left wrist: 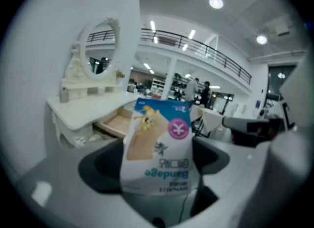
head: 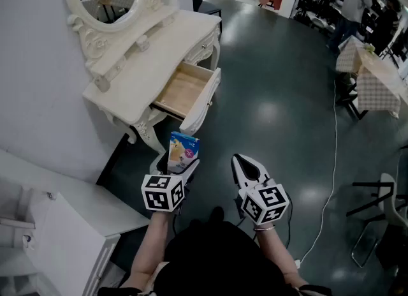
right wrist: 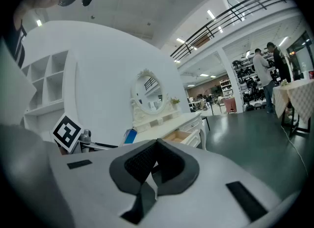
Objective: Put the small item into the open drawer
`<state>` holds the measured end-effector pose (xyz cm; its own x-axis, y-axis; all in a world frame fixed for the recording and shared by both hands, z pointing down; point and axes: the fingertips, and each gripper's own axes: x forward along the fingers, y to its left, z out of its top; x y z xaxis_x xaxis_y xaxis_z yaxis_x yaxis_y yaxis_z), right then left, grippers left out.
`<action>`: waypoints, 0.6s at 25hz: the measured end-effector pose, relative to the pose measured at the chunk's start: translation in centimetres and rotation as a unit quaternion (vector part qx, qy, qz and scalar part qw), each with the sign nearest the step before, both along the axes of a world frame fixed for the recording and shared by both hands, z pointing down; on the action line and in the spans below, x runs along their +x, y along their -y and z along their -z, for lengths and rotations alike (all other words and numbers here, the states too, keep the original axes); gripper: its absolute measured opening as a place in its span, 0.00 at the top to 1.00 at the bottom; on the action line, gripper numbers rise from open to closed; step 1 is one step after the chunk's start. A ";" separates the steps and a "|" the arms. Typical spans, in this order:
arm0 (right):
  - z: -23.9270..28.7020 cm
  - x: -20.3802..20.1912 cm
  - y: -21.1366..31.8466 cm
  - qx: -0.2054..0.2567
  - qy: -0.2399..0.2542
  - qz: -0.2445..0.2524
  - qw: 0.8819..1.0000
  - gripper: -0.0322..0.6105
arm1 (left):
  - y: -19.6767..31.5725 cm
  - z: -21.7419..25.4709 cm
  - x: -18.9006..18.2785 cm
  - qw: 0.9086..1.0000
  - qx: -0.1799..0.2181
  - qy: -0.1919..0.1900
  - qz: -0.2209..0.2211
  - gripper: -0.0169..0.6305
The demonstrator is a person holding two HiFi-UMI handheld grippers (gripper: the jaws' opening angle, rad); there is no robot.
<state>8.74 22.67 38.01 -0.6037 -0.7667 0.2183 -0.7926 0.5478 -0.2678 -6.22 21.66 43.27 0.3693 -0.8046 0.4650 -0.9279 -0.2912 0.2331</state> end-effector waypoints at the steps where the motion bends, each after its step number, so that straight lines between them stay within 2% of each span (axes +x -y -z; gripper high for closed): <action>1: 0.0 0.0 0.2 0.001 0.002 -0.001 1.000 0.94 | 0.2 0.1 -0.1 1.000 0.002 0.003 0.001 0.30; 8: -0.2 0.2 0.9 0.010 0.003 0.004 1.000 0.94 | 1.0 -0.2 0.1 1.000 0.001 0.011 0.006 0.30; 15: -0.4 0.9 1.0 0.009 0.024 0.025 0.999 0.94 | 1.4 0.0 0.9 1.000 0.002 0.025 0.015 0.30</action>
<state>9.65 21.66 38.44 -0.6503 -0.7394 0.1745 -0.7512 0.5914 -0.2933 -5.32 20.21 43.25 0.3213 -0.8172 0.4785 -0.9467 -0.2644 0.1841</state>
